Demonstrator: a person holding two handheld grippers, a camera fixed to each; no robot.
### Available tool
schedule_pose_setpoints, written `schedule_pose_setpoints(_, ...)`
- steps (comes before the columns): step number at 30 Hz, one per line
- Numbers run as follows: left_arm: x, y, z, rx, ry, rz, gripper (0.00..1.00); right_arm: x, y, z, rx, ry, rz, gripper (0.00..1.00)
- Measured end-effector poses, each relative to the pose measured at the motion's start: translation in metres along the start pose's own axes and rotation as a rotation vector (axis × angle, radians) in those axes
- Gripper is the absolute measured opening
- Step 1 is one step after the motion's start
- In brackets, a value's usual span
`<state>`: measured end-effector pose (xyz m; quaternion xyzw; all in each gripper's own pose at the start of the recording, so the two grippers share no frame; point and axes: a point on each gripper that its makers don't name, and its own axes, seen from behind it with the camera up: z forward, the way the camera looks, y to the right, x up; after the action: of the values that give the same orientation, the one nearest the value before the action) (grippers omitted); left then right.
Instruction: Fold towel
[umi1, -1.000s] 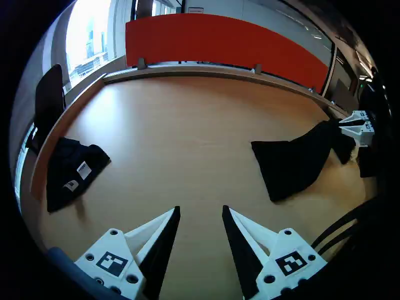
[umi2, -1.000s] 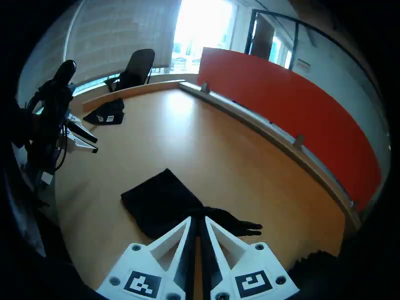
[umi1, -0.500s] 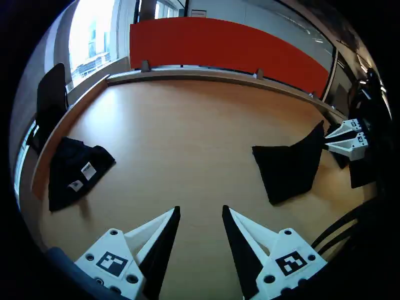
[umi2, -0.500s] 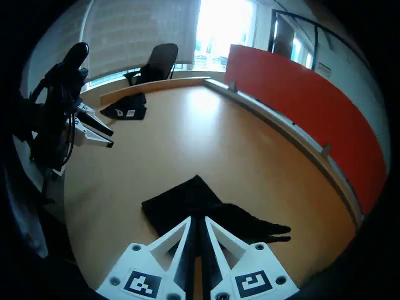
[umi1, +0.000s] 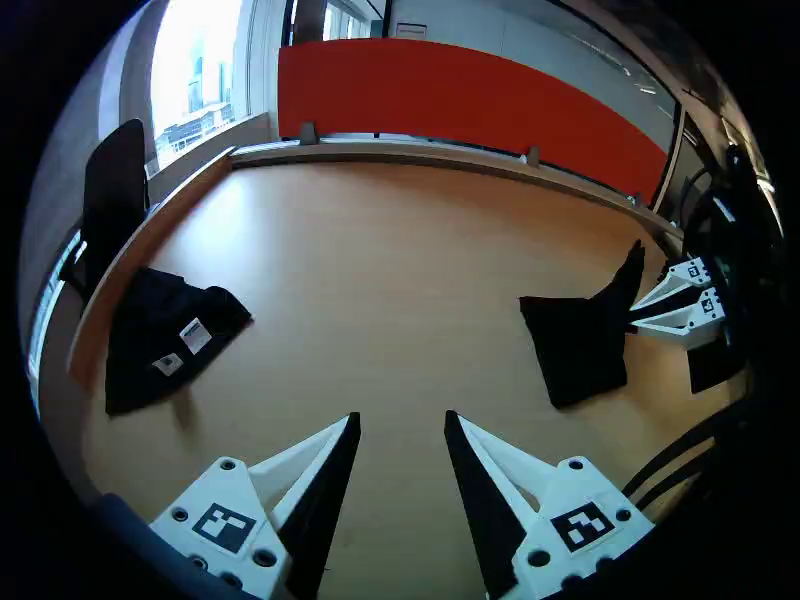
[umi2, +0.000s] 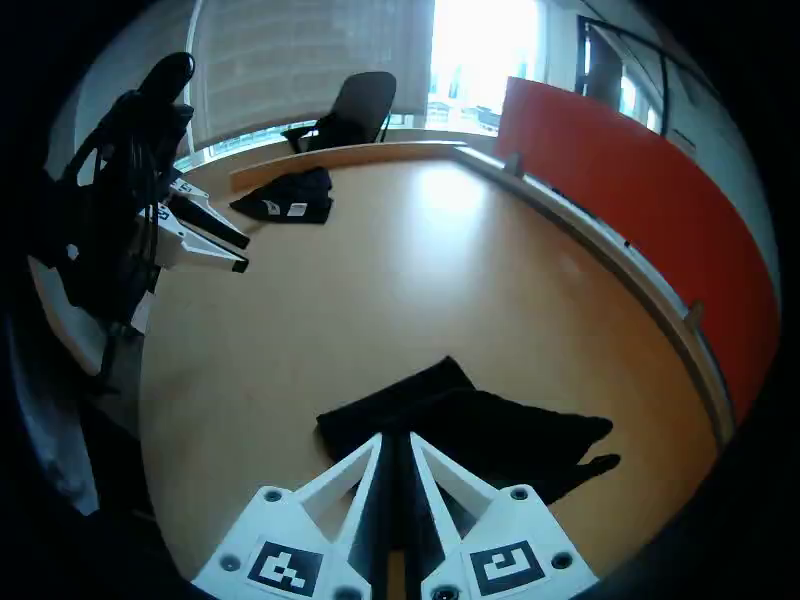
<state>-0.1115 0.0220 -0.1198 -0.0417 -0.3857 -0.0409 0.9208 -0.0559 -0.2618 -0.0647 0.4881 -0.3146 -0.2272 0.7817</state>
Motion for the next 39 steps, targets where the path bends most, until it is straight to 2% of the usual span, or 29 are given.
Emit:
schedule_pose_setpoints(3,-0.002,-0.005,-0.001,0.007,0.001,-0.007,0.61,-0.002,-0.005,0.008,0.017,-0.013,-0.01,0.05)
schedule_pose_setpoints(4,-0.002,-0.006,-0.002,0.01,0.0,-0.009,0.61,-0.003,-0.006,0.011,0.019,-0.019,-0.011,0.09)
schedule_pose_setpoints(10,-0.006,-0.01,-0.003,0.018,-0.002,-0.014,0.61,-0.012,-0.009,0.023,0.024,-0.052,-0.007,0.47)
schedule_pose_setpoints(13,-0.007,-0.011,-0.004,0.02,-0.002,-0.016,0.61,-0.013,-0.008,0.023,0.023,-0.053,0.005,0.69)
schedule_pose_setpoints(14,-0.007,-0.011,-0.004,0.02,-0.002,-0.016,0.61,-0.014,-0.007,0.023,0.022,-0.052,0.01,0.72)
schedule_pose_setpoints(28,-0.002,-0.008,-0.003,0.017,0.006,-0.014,0.61,-0.025,0.002,0.015,-0.001,-0.055,0.039,0.73)
schedule_pose_setpoints(39,-0.004,-0.005,-0.004,0.016,0.004,-0.008,0.61,-0.052,0.003,0.013,-0.025,-0.092,0.058,0.73)
